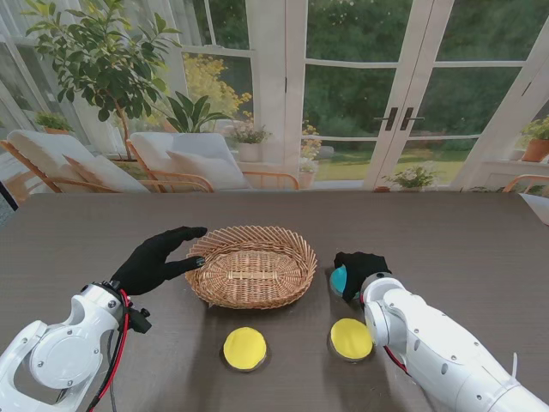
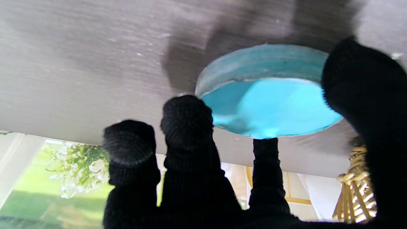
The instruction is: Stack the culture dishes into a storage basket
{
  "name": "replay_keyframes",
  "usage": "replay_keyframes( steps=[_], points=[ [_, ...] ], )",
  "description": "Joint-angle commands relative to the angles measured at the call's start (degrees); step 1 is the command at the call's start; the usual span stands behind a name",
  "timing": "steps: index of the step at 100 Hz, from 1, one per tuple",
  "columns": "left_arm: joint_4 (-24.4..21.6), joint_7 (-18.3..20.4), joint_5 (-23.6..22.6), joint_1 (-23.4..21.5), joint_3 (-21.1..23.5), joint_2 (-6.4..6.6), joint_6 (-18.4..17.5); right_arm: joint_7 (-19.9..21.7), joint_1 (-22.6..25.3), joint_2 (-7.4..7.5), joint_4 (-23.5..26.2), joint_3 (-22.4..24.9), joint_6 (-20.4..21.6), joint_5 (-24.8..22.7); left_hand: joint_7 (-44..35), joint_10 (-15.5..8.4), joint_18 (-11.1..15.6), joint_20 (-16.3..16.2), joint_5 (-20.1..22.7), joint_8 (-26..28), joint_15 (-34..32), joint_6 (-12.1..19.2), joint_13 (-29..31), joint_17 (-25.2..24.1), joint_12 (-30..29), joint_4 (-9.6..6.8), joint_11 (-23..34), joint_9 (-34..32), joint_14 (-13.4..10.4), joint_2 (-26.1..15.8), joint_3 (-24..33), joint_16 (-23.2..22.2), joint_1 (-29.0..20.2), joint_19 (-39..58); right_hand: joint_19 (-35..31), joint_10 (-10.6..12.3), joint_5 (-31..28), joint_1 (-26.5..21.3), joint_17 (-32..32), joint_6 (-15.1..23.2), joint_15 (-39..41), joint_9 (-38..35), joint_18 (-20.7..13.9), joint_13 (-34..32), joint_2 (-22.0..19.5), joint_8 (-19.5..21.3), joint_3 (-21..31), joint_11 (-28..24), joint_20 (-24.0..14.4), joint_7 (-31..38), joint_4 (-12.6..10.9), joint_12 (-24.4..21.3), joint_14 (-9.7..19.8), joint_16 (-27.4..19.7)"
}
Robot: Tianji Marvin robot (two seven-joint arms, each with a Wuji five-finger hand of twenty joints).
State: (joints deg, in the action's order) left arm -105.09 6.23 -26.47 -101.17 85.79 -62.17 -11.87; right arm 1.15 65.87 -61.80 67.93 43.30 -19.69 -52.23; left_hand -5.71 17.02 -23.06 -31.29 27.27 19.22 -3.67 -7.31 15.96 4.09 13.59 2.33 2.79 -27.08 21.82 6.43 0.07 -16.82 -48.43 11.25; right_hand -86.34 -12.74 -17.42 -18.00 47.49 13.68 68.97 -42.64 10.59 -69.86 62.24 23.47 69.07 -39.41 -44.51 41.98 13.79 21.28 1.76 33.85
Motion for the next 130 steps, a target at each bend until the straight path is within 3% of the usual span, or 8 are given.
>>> replay_keyframes(
  steps=[1, 19, 44, 77, 102, 130],
  points=[
    [-0.59, 0.80, 0.08, -0.31, 0.17, -0.23, 0.09, 1.38, 1.32, 0.31, 1.21, 0.99, 0.21, -0.70, 0.33, 0.05, -0.63, -0.47, 0.30, -0.21, 0.51, 0.53, -0.65, -0.27, 0.12, -1.75, -0.27, -0.16, 0.33, -2.74, -0.99, 0.44, -1.07, -1.62, -3.85, 3.06, -5.99, -5.09, 5.97, 3.44, 0.66, -2.47, 1.42, -2.92, -5.55, 2.22, 9.15, -2.74, 1.65, 10.30, -4.97, 2.01, 0.91, 0.42],
    [-0.67, 0.55, 0.05, -0.47, 0.33, -0.28, 0.10, 2.81, 3.51, 0.71, 5.83, 5.36, 0.89, -2.95, 0.37, 0.12, -0.61, -0.48, 0.22, -0.23, 0.54, 0.55, -0.72, -0.30, 0.12, -1.75, -0.27, -0.19, 0.39, -2.71, -0.99, 0.44, -1.09, -1.63, -3.90, 2.93, -6.42, -5.20, 5.90, 3.20, 0.71, -2.24, 1.49, -2.75, -6.00, 2.10, 9.09, -2.58, 1.66, 10.16, -5.07, 1.98, 0.83, 0.41],
    [-0.74, 0.45, 0.03, -0.61, 0.50, -0.30, 0.08, 6.63, 8.62, 1.06, 15.89, 12.03, 2.95, -4.00, 0.36, 0.12, -0.60, -0.48, 0.27, -0.23, 0.54, 0.48, -0.73, -0.32, 0.11, -1.75, -0.26, -0.18, 0.31, -2.77, -0.99, 0.45, -1.08, -1.64, -4.30, 2.47, -6.51, -5.46, 5.70, 2.90, 0.95, -1.80, 1.34, -2.63, -6.85, 2.01, 8.66, -2.31, 1.55, 10.01, -5.34, 2.00, 0.74, 0.42],
    [-0.96, 0.49, -0.37, -0.74, 0.66, -0.29, 0.57, 9.12, 17.39, 1.39, 30.34, 18.53, 10.97, -4.89, 0.36, 0.14, -0.57, -0.48, 0.26, -0.24, 0.54, 0.36, -0.77, -0.38, 0.10, -1.76, -0.27, -0.15, 0.39, -2.80, -0.97, 0.45, -1.20, -1.67, -4.77, 2.30, -7.42, -5.58, 5.90, 2.32, 1.08, -2.27, 1.55, -2.86, -7.19, 1.92, 8.10, -2.03, 1.55, 9.78, -5.60, 2.11, 0.51, 0.38],
    [-0.93, 0.69, -0.56, -0.70, 0.70, -0.24, 0.76, 10.71, 21.72, 1.71, 37.11, 18.04, 16.07, -3.57, 0.37, 0.17, -0.55, -0.49, 0.25, -0.24, 0.55, 0.41, -0.80, -0.37, 0.11, -1.77, -0.25, -0.17, 0.46, -2.86, -0.96, 0.45, -1.24, -1.66, -4.81, 2.10, -7.49, -5.11, 5.45, 2.15, 1.08, -1.35, 1.09, -2.30, -7.68, 1.91, 7.13, -1.64, 1.57, 9.56, -5.75, 2.33, 0.50, 0.43],
    [-1.01, 0.57, -0.85, -0.88, 0.93, -0.26, 0.89, 8.08, 22.93, 1.71, 38.25, 12.51, 19.35, -2.80, 0.35, 0.10, -0.55, -0.49, 0.29, -0.24, 0.51, 0.49, -0.69, -0.33, 0.11, -1.77, -0.24, -0.22, 0.48, -2.88, -0.96, 0.43, -1.27, -1.65, -4.89, 1.80, -7.54, -4.75, 5.35, 2.01, 1.03, -0.45, 0.43, -2.20, -8.27, 1.88, 6.83, -1.80, 1.61, 9.34, -5.88, 2.68, 1.00, 0.39]
  ],
)
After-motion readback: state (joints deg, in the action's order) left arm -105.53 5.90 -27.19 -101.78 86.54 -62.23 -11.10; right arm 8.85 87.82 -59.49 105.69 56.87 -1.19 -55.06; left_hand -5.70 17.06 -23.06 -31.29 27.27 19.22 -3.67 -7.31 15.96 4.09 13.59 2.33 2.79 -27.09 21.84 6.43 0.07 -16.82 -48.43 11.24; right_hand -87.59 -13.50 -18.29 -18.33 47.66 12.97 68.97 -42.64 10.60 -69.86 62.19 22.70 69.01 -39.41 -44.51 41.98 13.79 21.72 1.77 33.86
